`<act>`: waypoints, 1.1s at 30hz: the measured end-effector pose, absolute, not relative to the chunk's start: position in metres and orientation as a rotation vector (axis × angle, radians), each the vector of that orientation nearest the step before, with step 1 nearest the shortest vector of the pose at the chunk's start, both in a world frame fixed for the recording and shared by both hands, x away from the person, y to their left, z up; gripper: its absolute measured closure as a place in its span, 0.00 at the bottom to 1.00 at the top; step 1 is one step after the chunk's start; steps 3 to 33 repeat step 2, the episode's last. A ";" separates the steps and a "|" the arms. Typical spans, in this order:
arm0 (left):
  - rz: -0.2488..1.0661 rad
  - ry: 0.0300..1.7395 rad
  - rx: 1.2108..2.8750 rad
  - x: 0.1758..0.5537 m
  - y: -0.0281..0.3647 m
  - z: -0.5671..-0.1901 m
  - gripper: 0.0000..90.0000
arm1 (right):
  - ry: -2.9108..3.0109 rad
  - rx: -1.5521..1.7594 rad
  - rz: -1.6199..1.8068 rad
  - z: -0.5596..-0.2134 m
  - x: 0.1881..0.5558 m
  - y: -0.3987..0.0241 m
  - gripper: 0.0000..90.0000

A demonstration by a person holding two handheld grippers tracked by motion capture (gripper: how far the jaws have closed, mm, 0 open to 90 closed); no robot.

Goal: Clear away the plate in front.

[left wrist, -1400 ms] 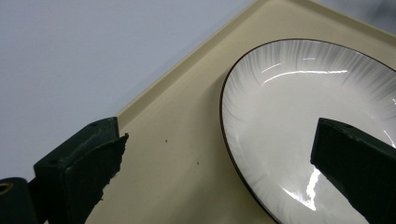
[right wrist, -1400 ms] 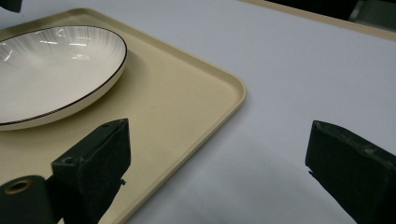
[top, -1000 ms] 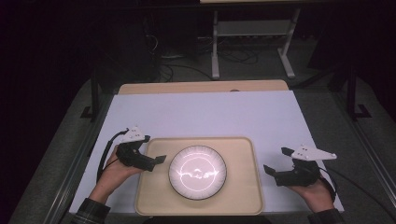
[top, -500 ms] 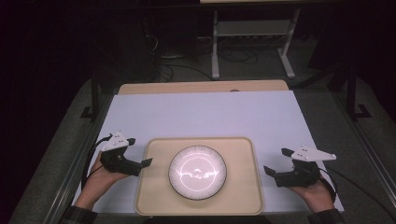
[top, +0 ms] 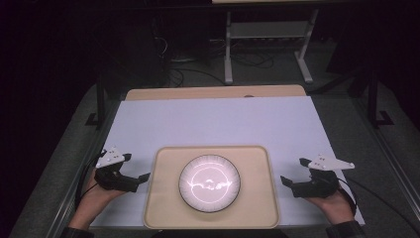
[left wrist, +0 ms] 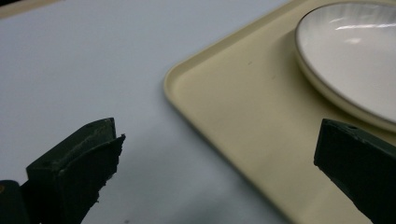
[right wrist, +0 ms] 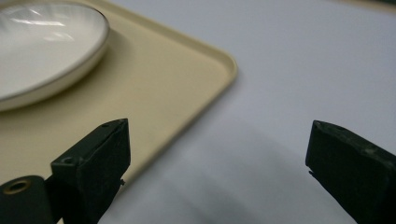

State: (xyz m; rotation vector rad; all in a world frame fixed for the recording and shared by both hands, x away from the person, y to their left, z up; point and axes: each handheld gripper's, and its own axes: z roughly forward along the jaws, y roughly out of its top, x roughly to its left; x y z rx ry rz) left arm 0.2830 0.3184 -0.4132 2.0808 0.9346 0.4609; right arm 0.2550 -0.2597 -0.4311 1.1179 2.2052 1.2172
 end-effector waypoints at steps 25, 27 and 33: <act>0.472 0.964 2.086 0.285 0.321 -0.418 0.00 | 2.214 1.153 1.186 -0.437 0.259 -0.260 0.06; 0.472 0.964 2.086 0.285 0.321 -0.418 0.00 | 2.214 1.153 1.186 -0.437 0.259 -0.260 0.06; 0.472 0.964 2.086 0.285 0.321 -0.418 0.00 | 2.214 1.153 1.186 -0.437 0.259 -0.260 0.06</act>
